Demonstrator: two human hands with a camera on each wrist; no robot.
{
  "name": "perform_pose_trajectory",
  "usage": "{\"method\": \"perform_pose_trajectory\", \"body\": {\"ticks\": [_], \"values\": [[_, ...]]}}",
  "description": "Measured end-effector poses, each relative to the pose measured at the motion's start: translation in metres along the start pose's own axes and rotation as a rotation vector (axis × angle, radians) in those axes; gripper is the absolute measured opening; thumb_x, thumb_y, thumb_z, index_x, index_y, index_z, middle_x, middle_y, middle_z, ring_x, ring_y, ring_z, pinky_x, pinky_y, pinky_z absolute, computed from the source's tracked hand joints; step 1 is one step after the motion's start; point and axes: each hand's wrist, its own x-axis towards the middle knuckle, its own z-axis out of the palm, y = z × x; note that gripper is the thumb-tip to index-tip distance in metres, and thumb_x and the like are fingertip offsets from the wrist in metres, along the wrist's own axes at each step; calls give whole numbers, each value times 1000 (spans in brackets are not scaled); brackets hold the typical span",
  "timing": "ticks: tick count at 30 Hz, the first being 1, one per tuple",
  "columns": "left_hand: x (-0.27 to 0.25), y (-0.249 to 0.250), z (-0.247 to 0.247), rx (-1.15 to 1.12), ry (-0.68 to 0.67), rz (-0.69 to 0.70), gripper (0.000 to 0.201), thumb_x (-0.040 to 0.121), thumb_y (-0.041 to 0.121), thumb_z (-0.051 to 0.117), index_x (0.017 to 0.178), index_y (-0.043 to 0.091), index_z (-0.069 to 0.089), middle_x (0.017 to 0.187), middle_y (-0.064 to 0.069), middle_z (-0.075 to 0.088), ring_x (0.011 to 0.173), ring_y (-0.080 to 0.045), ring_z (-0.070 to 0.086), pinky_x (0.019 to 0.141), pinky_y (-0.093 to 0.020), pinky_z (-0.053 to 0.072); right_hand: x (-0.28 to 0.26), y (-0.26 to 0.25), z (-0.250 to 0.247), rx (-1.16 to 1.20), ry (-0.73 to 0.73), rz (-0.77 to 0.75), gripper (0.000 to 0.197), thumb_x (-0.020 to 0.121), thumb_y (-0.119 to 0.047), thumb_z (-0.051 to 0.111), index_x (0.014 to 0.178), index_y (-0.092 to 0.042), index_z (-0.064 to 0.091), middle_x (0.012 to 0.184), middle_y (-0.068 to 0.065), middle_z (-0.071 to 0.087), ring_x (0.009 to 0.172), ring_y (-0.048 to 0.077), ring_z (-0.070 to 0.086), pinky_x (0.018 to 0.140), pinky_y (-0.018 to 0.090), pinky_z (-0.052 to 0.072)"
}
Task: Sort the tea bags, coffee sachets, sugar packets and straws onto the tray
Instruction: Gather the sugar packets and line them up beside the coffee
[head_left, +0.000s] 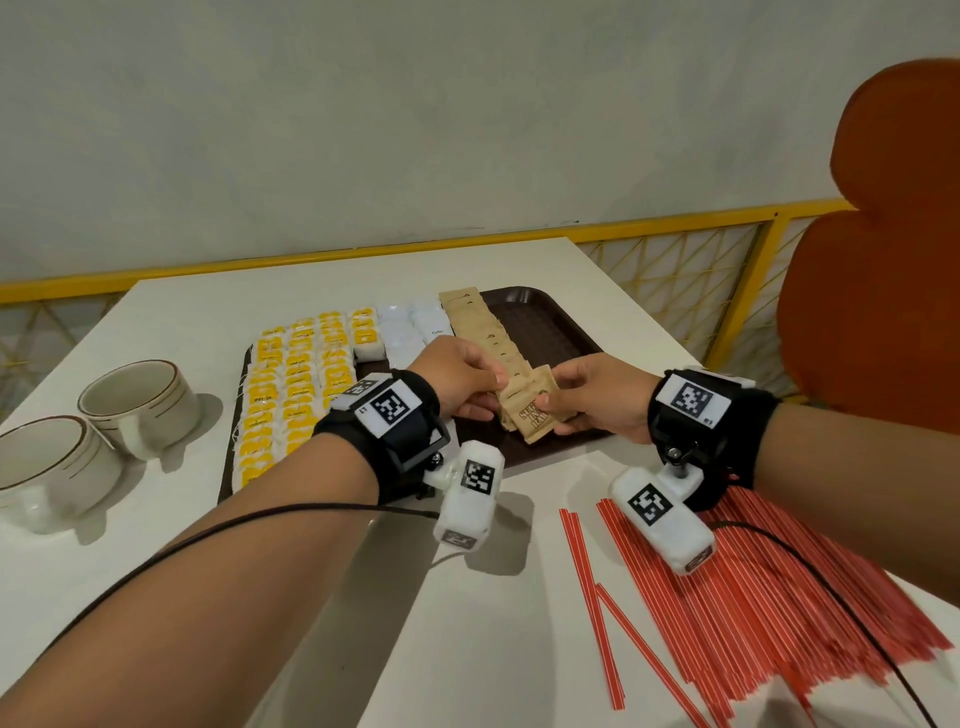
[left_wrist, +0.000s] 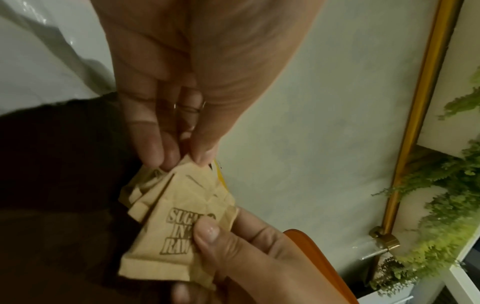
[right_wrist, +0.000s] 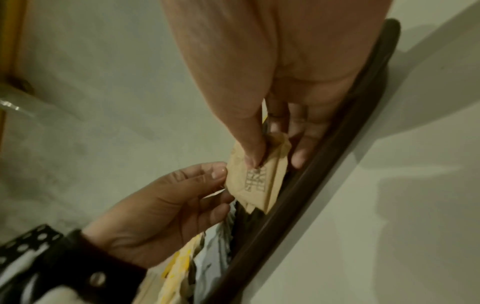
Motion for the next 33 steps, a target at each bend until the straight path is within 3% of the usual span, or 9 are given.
{"method": "perform_pose_trajectory", "body": {"ticks": [5, 9, 16, 18, 21, 23, 27, 31, 33], "values": [[5, 0, 4, 105, -2, 5, 16, 81, -8, 66, 80, 8, 62, 82, -9, 64, 75, -16, 65, 61, -21, 58, 3, 4, -6, -270, 101, 9, 21, 77, -13, 78, 93, -15, 64, 85, 4, 70, 81, 19, 64, 77, 32, 54], [0, 3, 5, 175, 64, -6, 27, 74, -7, 72, 85, 16, 65, 99, -7, 66, 96, -19, 63, 89, -31, 53, 3, 3, -9, -257, 94, 30, 25, 73, -8, 80, 90, -13, 63, 86, 11, 70, 85, 28, 66, 86, 40, 54], [-31, 0, 31, -552, 134, -231, 42, 97, 12, 47, 139, 11, 40, 144, -10, 41, 136, -25, 33, 108, -34, 29, 5, 3, -8, -279, 109, 25, 27, 70, -11, 83, 85, -13, 61, 90, 15, 71, 80, 25, 66, 86, 43, 56], [-44, 4, 36, -659, 105, -242, 41, 101, 28, 42, 140, 14, 38, 141, -14, 43, 131, -23, 40, 105, -33, 33, 5, 3, -6, -291, 110, 27, 29, 69, -9, 84, 85, -12, 60, 86, 12, 70, 80, 26, 67, 85, 43, 57], [-53, 6, 40, -740, 64, -209, 34, 102, 41, 34, 127, 20, 44, 115, -13, 57, 87, -18, 59, 69, -24, 46, 5, 2, -4, -278, 114, 26, 27, 70, -3, 81, 84, -10, 59, 82, 11, 69, 77, 27, 67, 84, 43, 57], [-55, 9, 41, -749, 81, -193, 37, 102, 43, 32, 129, 20, 44, 119, -14, 59, 79, -15, 58, 62, -24, 45, 6, 1, -2, -260, 119, 28, 26, 72, 1, 79, 84, -10, 58, 80, 11, 67, 71, 24, 65, 82, 42, 57], [-53, 13, 41, -728, 97, -172, 45, 103, 42, 29, 139, 18, 39, 129, -13, 56, 77, -12, 57, 63, -22, 45, 9, -1, -1, -258, 147, 25, 28, 72, 4, 78, 85, -10, 57, 72, 6, 62, 61, 17, 61, 75, 36, 57], [-52, 9, 42, -640, 162, -127, 43, 102, 43, 27, 137, 21, 38, 123, -6, 57, 75, -5, 50, 88, -28, 35, 8, -5, -8, -298, 53, 88, 33, 71, 0, 80, 93, -10, 57, 78, 10, 67, 66, 18, 64, 65, 28, 55], [-53, 7, 43, -598, 178, -118, 43, 103, 43, 25, 138, 20, 37, 124, -6, 57, 78, -6, 52, 82, -23, 38, 7, -6, -11, -284, 7, 108, 25, 75, -5, 78, 90, -9, 59, 81, 14, 70, 65, 17, 63, 65, 27, 52]]}}
